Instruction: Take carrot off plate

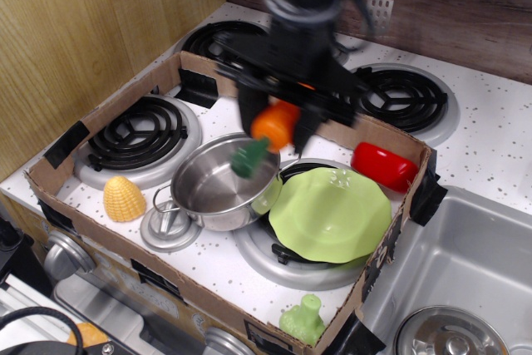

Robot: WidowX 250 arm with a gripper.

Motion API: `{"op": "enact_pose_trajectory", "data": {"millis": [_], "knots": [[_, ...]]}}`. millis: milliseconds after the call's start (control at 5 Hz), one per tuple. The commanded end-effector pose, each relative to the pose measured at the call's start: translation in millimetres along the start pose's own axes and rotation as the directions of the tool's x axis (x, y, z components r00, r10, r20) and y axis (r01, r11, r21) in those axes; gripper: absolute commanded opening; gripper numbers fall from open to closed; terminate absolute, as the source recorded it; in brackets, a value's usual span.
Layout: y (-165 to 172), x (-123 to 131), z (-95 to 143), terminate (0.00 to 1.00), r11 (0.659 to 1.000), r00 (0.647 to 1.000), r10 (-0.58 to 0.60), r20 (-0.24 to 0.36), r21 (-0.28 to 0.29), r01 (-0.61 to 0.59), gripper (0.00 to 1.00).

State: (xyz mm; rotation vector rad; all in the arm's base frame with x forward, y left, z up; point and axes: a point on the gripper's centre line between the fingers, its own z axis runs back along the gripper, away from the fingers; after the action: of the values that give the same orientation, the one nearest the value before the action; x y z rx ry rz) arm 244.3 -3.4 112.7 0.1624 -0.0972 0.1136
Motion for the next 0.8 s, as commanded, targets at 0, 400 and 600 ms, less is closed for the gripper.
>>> {"op": "enact_pose_trajectory", "data": {"millis": [0,400,600], "knots": [[62,20,5,0.00,0.995,0.994,-0.060,0.089,0.080,0.053,0.00],[111,9,-24,0.00,0.989,0.990,-0.039,0.135,0.147,0.019,0.00],[128,7,-37,0.00,0.983,0.989,-0.032,0.146,0.185,0.004,0.00]]}}
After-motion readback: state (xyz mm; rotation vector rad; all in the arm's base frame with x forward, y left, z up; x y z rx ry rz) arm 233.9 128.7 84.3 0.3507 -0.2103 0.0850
